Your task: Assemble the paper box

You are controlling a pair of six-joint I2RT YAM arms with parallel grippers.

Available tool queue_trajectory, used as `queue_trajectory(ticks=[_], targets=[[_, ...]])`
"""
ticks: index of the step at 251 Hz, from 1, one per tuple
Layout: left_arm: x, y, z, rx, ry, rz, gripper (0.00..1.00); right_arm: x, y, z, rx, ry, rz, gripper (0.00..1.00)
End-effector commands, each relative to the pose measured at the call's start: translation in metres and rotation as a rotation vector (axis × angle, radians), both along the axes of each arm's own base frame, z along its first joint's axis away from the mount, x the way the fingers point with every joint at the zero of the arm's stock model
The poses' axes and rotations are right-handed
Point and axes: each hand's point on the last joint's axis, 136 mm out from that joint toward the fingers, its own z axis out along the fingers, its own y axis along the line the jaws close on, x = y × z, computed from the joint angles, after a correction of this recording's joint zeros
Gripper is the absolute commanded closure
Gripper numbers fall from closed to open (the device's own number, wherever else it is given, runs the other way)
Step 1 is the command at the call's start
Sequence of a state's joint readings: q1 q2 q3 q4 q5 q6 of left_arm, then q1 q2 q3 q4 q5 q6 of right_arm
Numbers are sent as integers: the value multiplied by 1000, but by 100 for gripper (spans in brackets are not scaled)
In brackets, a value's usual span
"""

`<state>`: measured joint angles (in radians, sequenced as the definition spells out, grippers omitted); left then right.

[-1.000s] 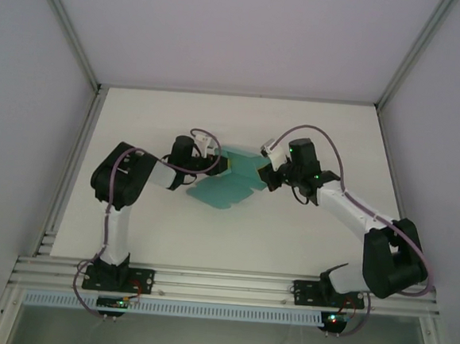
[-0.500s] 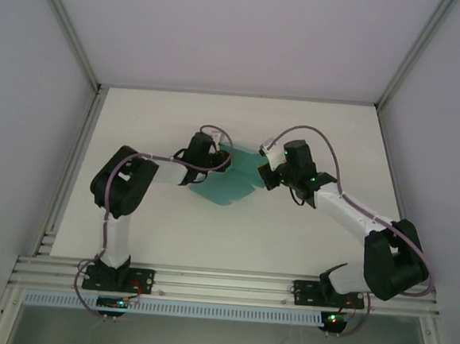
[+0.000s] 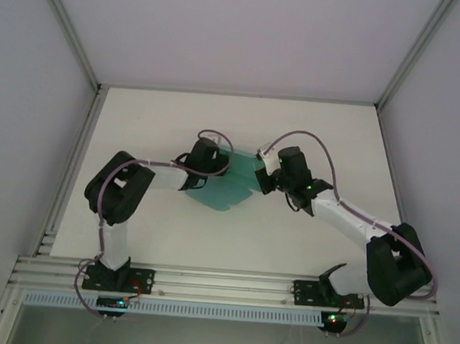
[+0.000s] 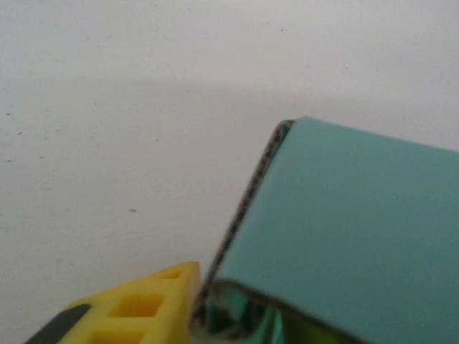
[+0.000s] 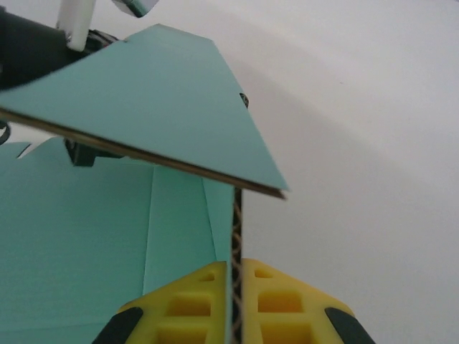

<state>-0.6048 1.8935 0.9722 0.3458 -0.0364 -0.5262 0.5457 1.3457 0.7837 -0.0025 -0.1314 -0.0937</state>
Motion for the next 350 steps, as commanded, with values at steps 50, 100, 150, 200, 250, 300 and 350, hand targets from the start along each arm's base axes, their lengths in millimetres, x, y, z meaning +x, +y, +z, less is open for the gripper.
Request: queue_trajectory(ticks=[50,100,150,200,250,300,350], targets=[[-15,-3,49,-101,-74,-134,42,-26,-15,-37,-85,147,9,100],[-28,-4,56,-117,-74,-180,37,-24,-15,-35,-84,134,4,100],[-26,10,28,-42,-6,-108,43,-23,-15,-35,-80,132,3,100],[-16,17,7,4,35,-37,48,-23,-15,-34,-79,133,4,100],[-2,4,7,-52,24,-34,56,-23,-14,-35,-77,134,8,100],[5,-3,20,-99,-18,-37,78,-20,-22,-37,-85,140,-44,98],[7,16,36,-68,-62,53,98,3,-59,-14,-54,54,-267,44]])
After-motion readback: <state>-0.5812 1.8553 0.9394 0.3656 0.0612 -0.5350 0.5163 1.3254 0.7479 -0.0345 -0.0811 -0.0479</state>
